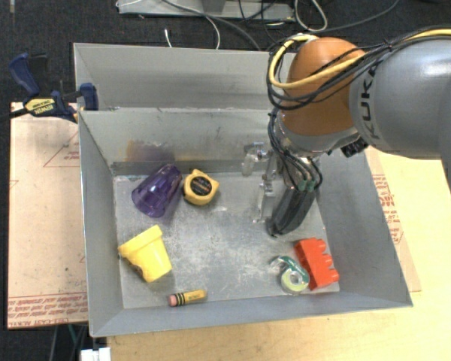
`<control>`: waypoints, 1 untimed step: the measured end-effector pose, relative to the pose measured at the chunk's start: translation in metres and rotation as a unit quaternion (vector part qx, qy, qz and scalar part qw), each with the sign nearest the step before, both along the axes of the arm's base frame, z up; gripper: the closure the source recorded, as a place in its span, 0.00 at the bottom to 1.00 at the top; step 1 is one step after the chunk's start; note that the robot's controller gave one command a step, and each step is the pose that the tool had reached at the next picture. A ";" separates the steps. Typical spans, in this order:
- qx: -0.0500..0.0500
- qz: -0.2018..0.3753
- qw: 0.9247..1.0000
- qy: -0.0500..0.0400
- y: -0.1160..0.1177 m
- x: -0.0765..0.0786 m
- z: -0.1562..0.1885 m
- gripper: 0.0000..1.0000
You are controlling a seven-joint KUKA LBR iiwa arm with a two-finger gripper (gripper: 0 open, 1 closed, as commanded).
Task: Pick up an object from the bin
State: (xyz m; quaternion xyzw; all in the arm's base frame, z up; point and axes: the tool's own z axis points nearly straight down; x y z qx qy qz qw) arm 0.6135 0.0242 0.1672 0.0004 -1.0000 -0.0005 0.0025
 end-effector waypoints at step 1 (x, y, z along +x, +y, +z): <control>0.000 0.000 1.000 -0.003 0.000 0.001 0.005 0.00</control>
Offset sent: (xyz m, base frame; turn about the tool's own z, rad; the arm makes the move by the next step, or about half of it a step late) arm 0.0171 -0.1299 -0.0972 -0.2136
